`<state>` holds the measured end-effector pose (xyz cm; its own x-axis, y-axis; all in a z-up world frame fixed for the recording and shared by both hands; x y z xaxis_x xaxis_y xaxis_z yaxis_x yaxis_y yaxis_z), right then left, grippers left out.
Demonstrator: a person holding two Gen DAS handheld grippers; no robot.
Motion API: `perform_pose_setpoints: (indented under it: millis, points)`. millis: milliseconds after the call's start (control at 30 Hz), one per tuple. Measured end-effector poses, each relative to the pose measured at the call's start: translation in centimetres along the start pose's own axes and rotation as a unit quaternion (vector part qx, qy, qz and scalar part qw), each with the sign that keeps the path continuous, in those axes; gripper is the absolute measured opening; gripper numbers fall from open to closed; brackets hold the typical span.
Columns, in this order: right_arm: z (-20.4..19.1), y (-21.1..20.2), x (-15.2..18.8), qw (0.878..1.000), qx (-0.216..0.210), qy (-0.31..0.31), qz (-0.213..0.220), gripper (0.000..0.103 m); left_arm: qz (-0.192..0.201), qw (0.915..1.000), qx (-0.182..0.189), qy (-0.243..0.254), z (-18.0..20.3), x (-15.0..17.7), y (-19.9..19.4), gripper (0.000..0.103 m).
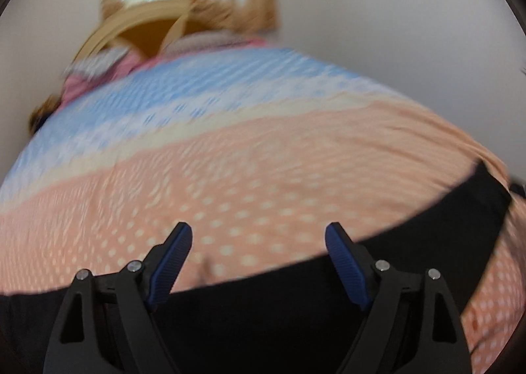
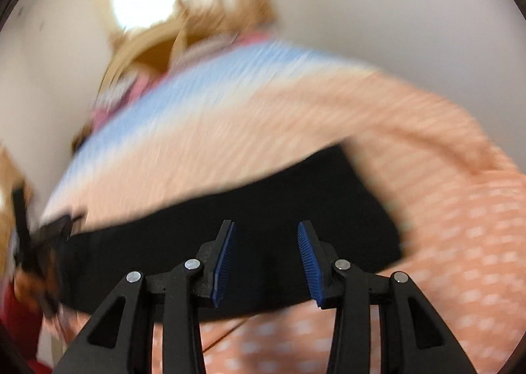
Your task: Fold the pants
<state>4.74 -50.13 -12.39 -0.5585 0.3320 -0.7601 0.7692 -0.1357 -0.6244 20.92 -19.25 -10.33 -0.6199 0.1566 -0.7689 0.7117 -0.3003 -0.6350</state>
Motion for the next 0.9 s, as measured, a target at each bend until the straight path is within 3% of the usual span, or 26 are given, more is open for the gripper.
perform_pose_setpoints:
  millis: [33,67,133,233,367,433,500,600,700,767,900]
  points:
    - [2.1,-0.9,-0.5,0.999,0.011,0.027,0.016,0.061,0.005,0.9999,0.01,0.012,0.9,0.0,-0.3,0.086]
    - [3.5,-1.1,-0.6,0.999,0.015,0.047,0.021,0.066,0.011,0.9989,0.032,0.031,2.5,0.4,-1.0,0.087]
    - [5.8,-1.2,-0.5,0.996,0.006,0.087,0.021,0.066,0.018,0.9962,0.061,0.06,5.1,1.5,-1.6,0.089]
    - [7.7,-0.3,0.0,0.994,0.005,0.112,0.006,0.066,-0.014,0.9954,0.063,0.071,6.6,3.1,-0.1,0.089]
    - [8.5,2.3,0.8,0.995,0.027,0.09,-0.027,0.066,-0.046,0.9949,0.054,0.071,6.9,5.5,1.8,0.09]
    - [8.5,2.8,1.0,0.996,0.03,0.08,-0.026,0.066,-0.025,0.9955,0.047,0.078,6.9,5.5,1.8,0.095]
    - [7.8,3.5,1.0,0.997,0.025,0.07,-0.033,0.066,-0.026,0.9963,0.038,0.072,6.9,5.6,1.7,0.101]
    - [6.3,3.8,1.3,0.998,0.03,0.041,-0.046,0.065,-0.028,0.9965,0.042,0.067,6.8,5.6,1.7,0.102]
    - [5.6,4.4,1.7,0.995,0.074,-0.01,-0.064,0.053,-0.045,0.9951,0.057,0.068,6.9,5.5,1.3,0.102]
    - [5.4,5.2,1.9,0.994,0.065,-0.015,-0.082,0.031,-0.052,0.994,0.075,0.06,6.8,5.1,0.5,0.102]
    - [4.9,5.3,1.6,0.993,0.063,-0.027,-0.095,0.018,-0.027,0.9945,0.094,0.037,5.8,3.1,-1.6,0.102]
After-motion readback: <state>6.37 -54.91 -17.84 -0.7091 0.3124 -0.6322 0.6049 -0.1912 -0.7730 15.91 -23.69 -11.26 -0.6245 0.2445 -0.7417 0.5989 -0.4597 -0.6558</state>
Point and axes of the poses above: each gripper's, at about its wrist camera, not at the fingertips, and y roughly the way its jaws point, z to its right, x to its underside, the point moved 10 cm from there along y, roughly the way its jaws point, and after that the axes turned 9 degrees about -y, right-handed, at the moved point
